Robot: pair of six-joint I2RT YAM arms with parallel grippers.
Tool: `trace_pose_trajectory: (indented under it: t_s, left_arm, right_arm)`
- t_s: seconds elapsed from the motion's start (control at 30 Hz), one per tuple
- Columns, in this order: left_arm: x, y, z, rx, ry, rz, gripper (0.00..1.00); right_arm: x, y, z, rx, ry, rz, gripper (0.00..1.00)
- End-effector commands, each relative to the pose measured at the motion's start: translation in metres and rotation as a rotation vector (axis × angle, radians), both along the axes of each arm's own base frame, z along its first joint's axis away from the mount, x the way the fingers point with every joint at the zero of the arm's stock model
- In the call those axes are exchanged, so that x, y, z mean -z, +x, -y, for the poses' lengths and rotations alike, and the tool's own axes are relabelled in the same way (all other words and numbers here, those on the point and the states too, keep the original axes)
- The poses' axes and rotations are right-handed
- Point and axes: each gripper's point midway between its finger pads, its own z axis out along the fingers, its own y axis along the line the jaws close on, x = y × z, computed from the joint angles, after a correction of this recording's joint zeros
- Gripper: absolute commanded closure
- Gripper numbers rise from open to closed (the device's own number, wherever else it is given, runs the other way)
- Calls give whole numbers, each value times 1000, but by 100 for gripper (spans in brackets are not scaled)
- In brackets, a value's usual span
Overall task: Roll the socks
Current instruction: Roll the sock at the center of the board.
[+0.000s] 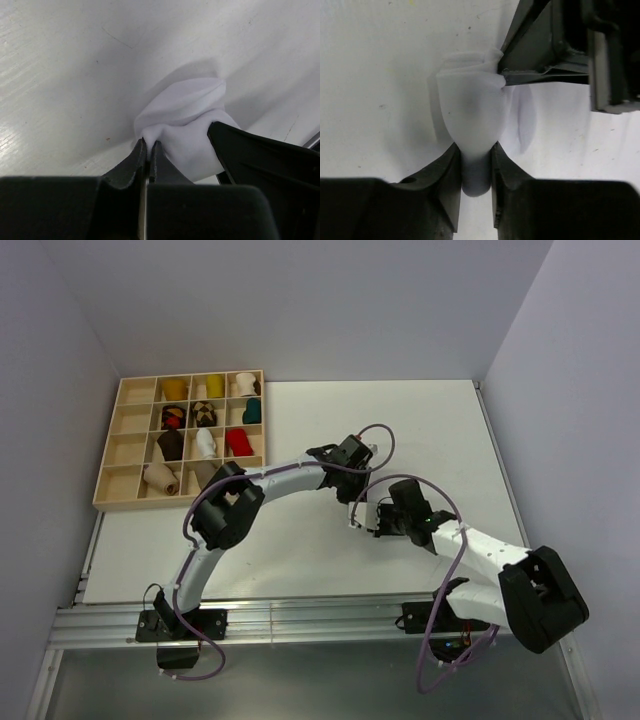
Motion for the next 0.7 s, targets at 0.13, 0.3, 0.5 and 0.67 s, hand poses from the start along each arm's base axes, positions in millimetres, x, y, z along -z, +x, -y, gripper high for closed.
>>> trace_pose_trajectory:
  t_s: [0.13,0.3,0.5,0.67]
  left_arm:
    - [1,-3,-19,-72,-53,-35,75]
    - [-28,23,-44,-203,-67,149,61]
    - [-65,33,-85,-388,-153,284,56]
    - [-69,30,-124,-507,-179,370,55]
  right_arm:
    - [-3,-16,-20,23,77,-271,80]
    - [1,-34,-29,6,61,-520,82]
    - [1,-42,-28,12,36,-779,81]
    - [3,-34,-20,56,18,-909,81]
